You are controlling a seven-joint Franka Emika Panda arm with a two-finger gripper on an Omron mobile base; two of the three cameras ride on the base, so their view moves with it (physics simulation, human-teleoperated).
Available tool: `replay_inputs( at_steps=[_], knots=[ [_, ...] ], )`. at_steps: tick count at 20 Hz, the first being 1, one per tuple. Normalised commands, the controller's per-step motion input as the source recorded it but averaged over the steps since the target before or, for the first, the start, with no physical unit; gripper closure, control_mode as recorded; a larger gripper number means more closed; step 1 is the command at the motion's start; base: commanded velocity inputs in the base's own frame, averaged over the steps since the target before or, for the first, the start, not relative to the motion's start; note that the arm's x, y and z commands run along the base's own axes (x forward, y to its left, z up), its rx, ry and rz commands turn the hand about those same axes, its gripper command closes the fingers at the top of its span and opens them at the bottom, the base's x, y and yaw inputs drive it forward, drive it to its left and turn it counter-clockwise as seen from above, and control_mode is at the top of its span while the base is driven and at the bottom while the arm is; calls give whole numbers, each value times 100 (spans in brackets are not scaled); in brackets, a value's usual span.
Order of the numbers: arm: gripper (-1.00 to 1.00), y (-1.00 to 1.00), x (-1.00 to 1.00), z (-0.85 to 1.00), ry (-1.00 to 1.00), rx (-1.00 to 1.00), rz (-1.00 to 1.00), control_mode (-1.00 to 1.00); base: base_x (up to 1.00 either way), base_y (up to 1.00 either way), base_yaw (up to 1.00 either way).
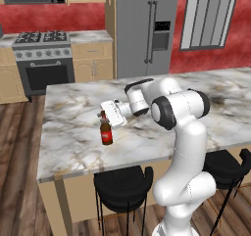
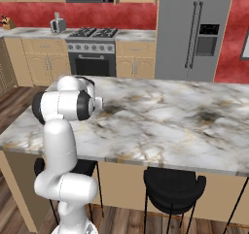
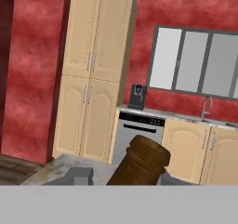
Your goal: Get the candle and the beer from the cabinet and move them to the dining counter.
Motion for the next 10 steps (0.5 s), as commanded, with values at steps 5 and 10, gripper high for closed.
replay_inputs(
  at_steps=[5,10],
  knots=[
    [100,0,-5,-3,0,0,0,-100,0,0,0],
    [100,0,-23,-17,0,0,0,-100,0,0,0]
  ],
)
